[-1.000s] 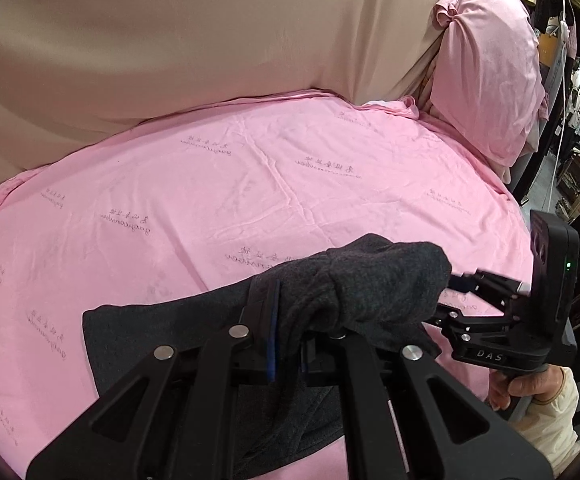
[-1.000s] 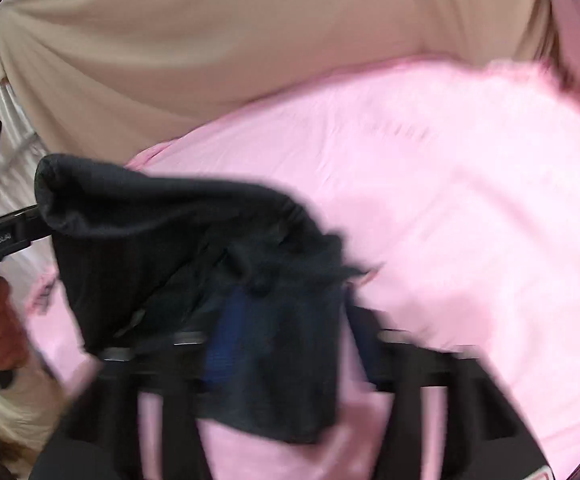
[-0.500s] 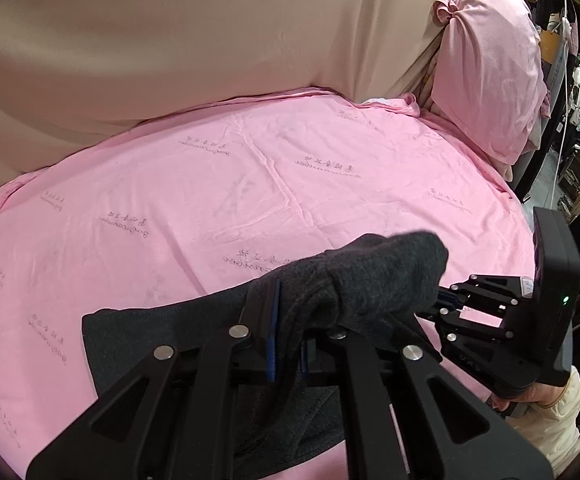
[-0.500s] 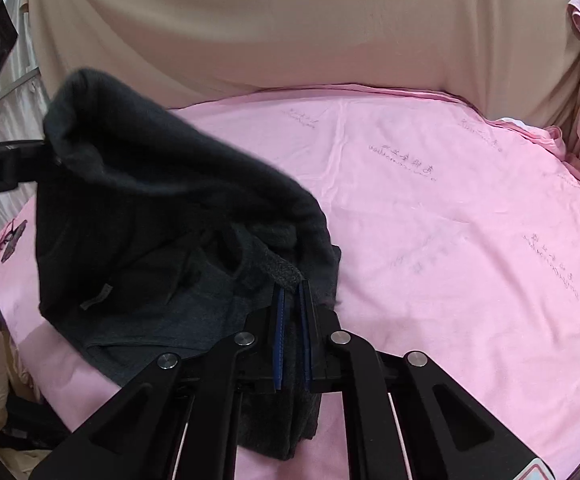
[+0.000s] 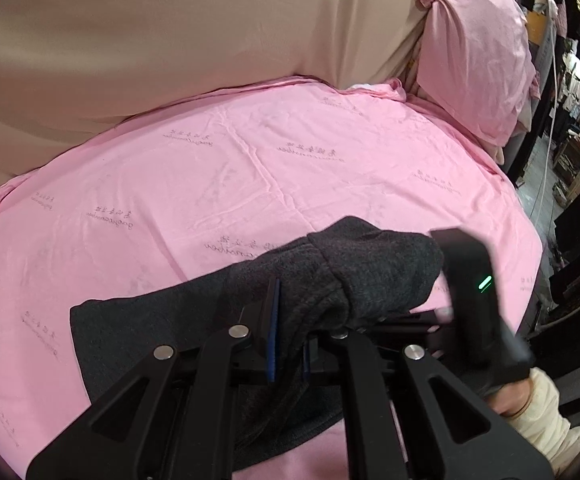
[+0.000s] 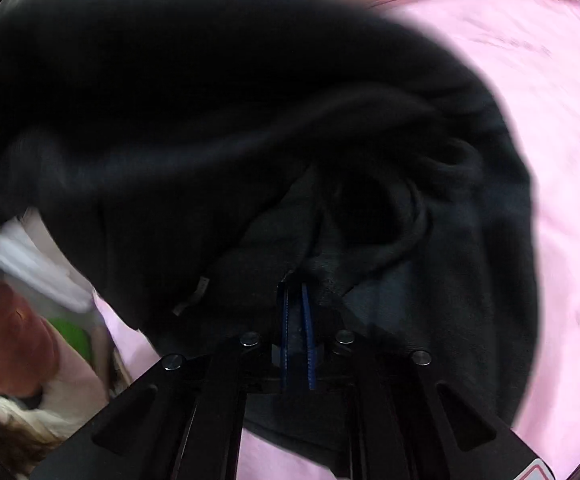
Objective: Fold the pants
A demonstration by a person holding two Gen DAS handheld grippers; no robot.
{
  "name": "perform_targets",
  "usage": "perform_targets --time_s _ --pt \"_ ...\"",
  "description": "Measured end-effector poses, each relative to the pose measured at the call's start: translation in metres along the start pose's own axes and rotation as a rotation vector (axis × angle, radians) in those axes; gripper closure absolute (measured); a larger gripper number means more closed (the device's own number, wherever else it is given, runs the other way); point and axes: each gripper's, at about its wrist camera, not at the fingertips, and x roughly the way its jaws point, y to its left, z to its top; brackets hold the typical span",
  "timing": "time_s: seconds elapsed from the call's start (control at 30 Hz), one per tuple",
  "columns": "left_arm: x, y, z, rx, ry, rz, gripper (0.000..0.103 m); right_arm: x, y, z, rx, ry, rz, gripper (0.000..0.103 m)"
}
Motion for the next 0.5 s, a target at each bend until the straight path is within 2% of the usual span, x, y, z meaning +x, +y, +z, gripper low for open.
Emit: perform_targets --time_s 0.03,0.17,0.2,0.27,0.33,0.4,0.47,0.5 --pt "0.001 -0.002 -0.004 0.01 0.005 -0.004 0.094 -0.015 -0.001 -0.002 -0.002 -0.027 -0.017 0.09" --pt "0.016 -0.022 -0.021 0.045 0.042 -0.047 0.093 -0.08 -0.017 -0.007 0.023 -0.166 -0.229 0.086" --pt "0.022 -0.029 -0.027 0.06 0.058 -0.057 0.091 -0.092 -0.021 -0.009 0.045 -0.196 -0.257 0.076" --pt "0.047 -0.046 -0.044 0.09 0.115 -0.072 0.084 -0.109 -0.026 -0.013 0.072 -0.236 -0.266 0.063" --pt "0.068 -0.056 -0.061 0.102 0.172 -0.074 0.073 -0.112 -0.022 -0.018 0.078 -0.23 -0.238 0.062" --pt "0.066 -0.056 -0.074 0.091 0.148 -0.052 0.07 -0.104 -0.011 -0.019 0.054 -0.206 -0.211 0.062" --pt "0.042 -0.045 -0.081 0.052 0.115 -0.101 0.054 -0.094 0.006 -0.02 0.01 -0.184 -0.209 0.062" --pt "0.03 -0.039 -0.082 0.029 0.097 -0.116 0.039 -0.088 0.017 -0.02 -0.026 -0.178 -0.205 0.062"
